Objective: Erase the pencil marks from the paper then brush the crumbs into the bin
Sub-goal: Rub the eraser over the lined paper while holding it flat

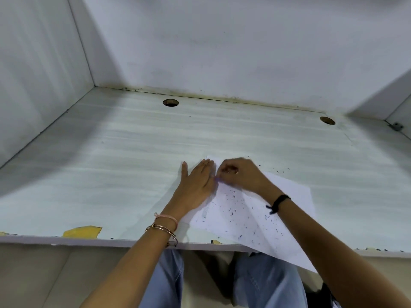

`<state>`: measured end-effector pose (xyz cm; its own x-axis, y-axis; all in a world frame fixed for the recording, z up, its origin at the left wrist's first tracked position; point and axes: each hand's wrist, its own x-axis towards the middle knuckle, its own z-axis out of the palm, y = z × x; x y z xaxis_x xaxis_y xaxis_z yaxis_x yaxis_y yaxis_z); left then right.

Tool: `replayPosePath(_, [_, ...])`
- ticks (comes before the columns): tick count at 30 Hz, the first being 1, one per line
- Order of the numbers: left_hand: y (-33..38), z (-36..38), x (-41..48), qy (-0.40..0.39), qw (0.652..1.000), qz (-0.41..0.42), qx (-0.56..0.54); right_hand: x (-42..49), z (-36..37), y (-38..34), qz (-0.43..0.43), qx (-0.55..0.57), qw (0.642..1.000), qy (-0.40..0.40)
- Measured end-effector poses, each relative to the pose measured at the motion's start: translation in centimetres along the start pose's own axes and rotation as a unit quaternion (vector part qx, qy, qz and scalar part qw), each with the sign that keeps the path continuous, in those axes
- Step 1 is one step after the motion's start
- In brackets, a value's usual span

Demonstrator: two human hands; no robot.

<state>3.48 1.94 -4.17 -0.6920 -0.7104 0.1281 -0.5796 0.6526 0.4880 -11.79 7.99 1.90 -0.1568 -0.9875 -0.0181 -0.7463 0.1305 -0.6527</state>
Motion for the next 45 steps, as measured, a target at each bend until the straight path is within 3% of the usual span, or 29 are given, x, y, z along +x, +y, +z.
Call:
replayPosePath(2, [-0.2, -0.8, -0.2, 0.022, 0.987, -0.032, -0.157, -1.3, 1.5, 0.1, -0.019, 0.018, 0.999, -0.031])
replayPosePath(4, [-0.7, -1.6, -0.7, 0.018, 0.981, -0.028, -0.190, -1.6, 2.0, 0.5, -0.025, 0.028, 0.999, -0.026])
replayPosePath(6, [-1.4, -2.0, -1.6, -0.013, 0.986, -0.007, -0.168, -1.3, 1.7, 0.8, -0.017, 0.015, 1.000, -0.011])
replayPosePath(11, [-2.0, -2.8, -5.9, -0.105, 0.994, 0.010, 0.012, -1.0, 1.0, 0.9, -0.002, -0.014, 1.000, 0.019])
replayPosePath(15, [-1.2, -2.4, -6.6, -0.105, 0.988, -0.018, 0.111, -2.3, 2.3, -0.5, -0.005, 0.053, 0.998, 0.020])
replayPosePath(18, [-0.8, -1.6, -6.2, -0.084, 0.988, -0.042, 0.126, -3.3, 3.3, -1.2, -0.034, 0.027, 0.999, -0.017])
replayPosePath(24, [-0.7, -1.1, -6.4, -0.059, 0.989, -0.046, 0.127, -3.0, 2.8, -2.6, -0.047, -0.020, 0.999, -0.011])
replayPosePath(28, [-0.9, -0.8, -6.4, -0.043, 0.989, -0.029, 0.141, -4.3, 3.2, -3.9, -0.065, -0.033, 0.993, -0.096])
replayPosePath(33, [-0.9, -0.8, -6.3, -0.040, 0.991, -0.032, 0.125, -2.8, 2.3, -3.7, -0.051, -0.038, 0.998, -0.024])
replayPosePath(37, [-1.1, -0.7, -6.2, -0.041, 0.989, -0.025, 0.140, -3.9, 3.3, -4.5, -0.051, -0.034, 0.992, -0.113])
replayPosePath(42, [-0.9, -0.8, -6.3, -0.045, 0.990, -0.035, 0.129, -1.8, 2.1, -3.7, -0.019, -0.047, 0.998, -0.024])
replayPosePath(45, [-1.0, -0.7, -6.2, -0.038, 0.990, -0.026, 0.132, -3.0, 2.7, -4.6, -0.038, -0.055, 0.991, -0.115])
